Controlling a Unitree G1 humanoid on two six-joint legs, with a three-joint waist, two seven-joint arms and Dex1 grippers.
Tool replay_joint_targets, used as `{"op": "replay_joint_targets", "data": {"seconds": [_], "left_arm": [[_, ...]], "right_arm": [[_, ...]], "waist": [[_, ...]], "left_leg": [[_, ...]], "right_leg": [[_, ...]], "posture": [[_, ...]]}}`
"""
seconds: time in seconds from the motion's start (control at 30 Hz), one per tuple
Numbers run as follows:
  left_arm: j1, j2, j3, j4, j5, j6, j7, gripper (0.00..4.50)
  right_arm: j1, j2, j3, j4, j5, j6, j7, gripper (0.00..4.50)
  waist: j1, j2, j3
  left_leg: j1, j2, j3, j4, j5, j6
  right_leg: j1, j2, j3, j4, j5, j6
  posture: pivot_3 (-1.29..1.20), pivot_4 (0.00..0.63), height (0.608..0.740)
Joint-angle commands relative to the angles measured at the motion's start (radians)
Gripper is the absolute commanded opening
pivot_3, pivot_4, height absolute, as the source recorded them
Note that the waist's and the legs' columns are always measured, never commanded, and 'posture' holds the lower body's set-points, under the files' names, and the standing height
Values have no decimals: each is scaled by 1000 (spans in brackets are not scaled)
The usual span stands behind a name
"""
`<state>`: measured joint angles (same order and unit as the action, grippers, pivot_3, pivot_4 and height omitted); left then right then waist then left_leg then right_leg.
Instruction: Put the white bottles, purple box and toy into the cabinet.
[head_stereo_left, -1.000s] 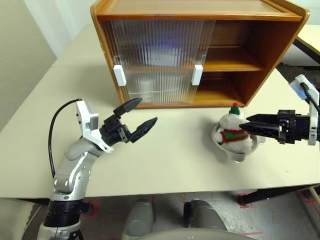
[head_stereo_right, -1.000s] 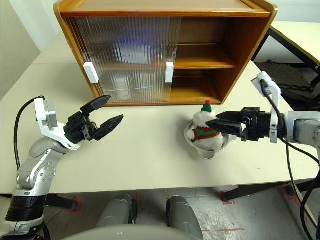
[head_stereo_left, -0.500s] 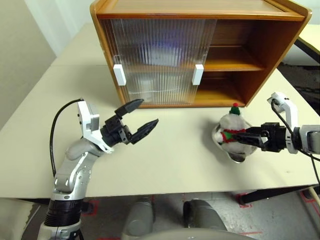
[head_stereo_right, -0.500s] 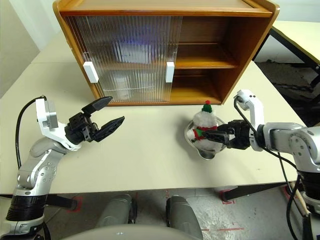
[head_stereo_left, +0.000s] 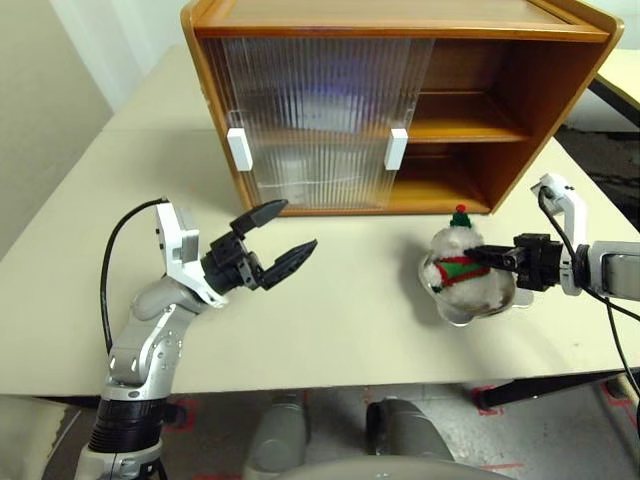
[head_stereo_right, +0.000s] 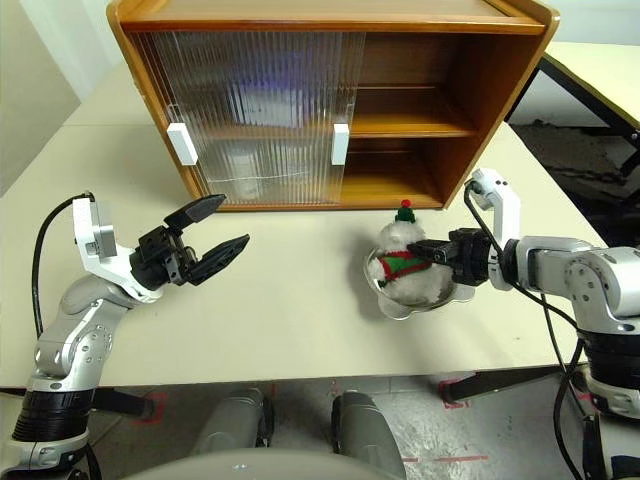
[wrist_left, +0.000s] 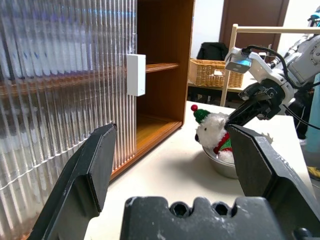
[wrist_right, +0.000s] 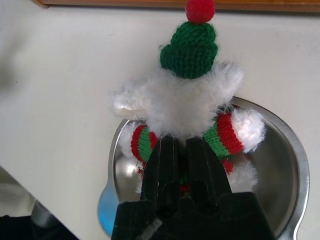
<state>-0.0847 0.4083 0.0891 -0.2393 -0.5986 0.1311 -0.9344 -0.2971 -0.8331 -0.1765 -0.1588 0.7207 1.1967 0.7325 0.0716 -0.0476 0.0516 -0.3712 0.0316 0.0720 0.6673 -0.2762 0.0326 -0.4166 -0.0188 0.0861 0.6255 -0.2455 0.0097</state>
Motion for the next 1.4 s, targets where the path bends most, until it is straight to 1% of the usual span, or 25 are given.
{"op": "replay_joint_targets", "data": {"seconds": [0.03, 0.23, 0.3, 0.37, 0.47, 0.53, 0.7, 0.77, 0.93, 1.0, 1.17, 1.4], "left_arm": [[-3, -2, -7, 32, 4, -14, -16, 4500], [-20, -5, -7, 44, 3, -16, -16, 4500], [-16, -7, -10, 41, 4, -16, -15, 4500], [-13, -8, -11, 36, 4, -13, -13, 4500], [-12, -8, -13, 32, 5, -10, -10, 4500], [-14, -7, -14, 27, 6, -6, -5, 4500], [-21, -3, -13, 15, 6, 5, 12, 4500], [-20, -1, -13, 10, 8, 8, 18, 4500], [-17, 1, -14, -4, 6, 15, 30, 4500], [-17, 1, -15, -6, 6, 16, 31, 4500], [-11, 4, -11, -22, 3, 24, 45, 4500], [6, 2, -10, -47, 6, 30, 66, 4500]], "right_arm": [[-23, -47, -15, -4, 21, 2, 54, 19], [-92, -122, -53, 19, 76, 47, 128, 19], [-139, -128, -77, 32, 102, 64, 137, 19], [-188, -112, -99, 52, 106, 53, 117, 19], [-265, -53, -134, 101, 89, -14, 75, 19], [-308, 3, -153, 140, 59, -103, 40, 19], [-381, 69, -137, 244, -65, -338, -12, 19], [-418, 96, -135, 289, -106, -421, -35, 19], [-473, 129, -108, 393, -197, -582, -40, 19], [-486, 135, -100, 421, -219, -619, -37, 19], [-563, 165, -64, 565, -289, -721, -34, 19], [-638, 210, -58, 718, -357, -857, -50, 19]], "waist": [[0, 0, 0], [1, 0, 0], [0, 0, 0], [0, 0, 0], [0, 0, 0], [0, 0, 0], [2, 0, -1], [2, 0, -1], [2, 0, -1], [2, 1, -1], [1, 1, -1], [5, 3, -1]], "left_leg": [[0, 0, 0, 0, 0, 0], [0, 0, 0, 4, 0, 1], [0, 0, 0, 5, 0, 1], [0, 0, 0, 6, 0, 1], [0, 1, 0, 7, 0, 1], [-1, 1, 0, 8, 0, 1], [-2, 1, 0, 10, 0, 1], [-2, 0, 0, 10, 0, 1], [-2, 1, 0, 10, 0, 1], [-2, 1, 0, 10, 0, 1], [-2, 1, 0, 10, 0, 1], [-2, 1, 0, 10, 0, 1]], "right_leg": [[0, 0, 0, 0, 0, 0], [0, 0, -1, 0, 1, 1], [0, 0, 0, 0, 2, 2], [0, 0, 0, 0, 2, 2], [0, 0, 0, 1, 3, 1], [0, 1, 0, 1, 3, 2], [1, 1, 0, 1, 4, 2], [0, 0, 0, 1, 6, -1], [0, 0, 0, 1, 7, -2], [0, 0, 0, 1, 7, -2], [0, 0, 0, 1, 8, -3], [0, 0, 0, 2, 8, -4]], "posture": [[185, 5, 740], [184, 7, 740], [183, 8, 740], [182, 9, 740], [182, 9, 740], [182, 9, 740], [191, 9, 740], [197, 8, 740], [204, 12, 740], [204, 12, 740], [223, 16, 740], [243, 16, 740]]}}
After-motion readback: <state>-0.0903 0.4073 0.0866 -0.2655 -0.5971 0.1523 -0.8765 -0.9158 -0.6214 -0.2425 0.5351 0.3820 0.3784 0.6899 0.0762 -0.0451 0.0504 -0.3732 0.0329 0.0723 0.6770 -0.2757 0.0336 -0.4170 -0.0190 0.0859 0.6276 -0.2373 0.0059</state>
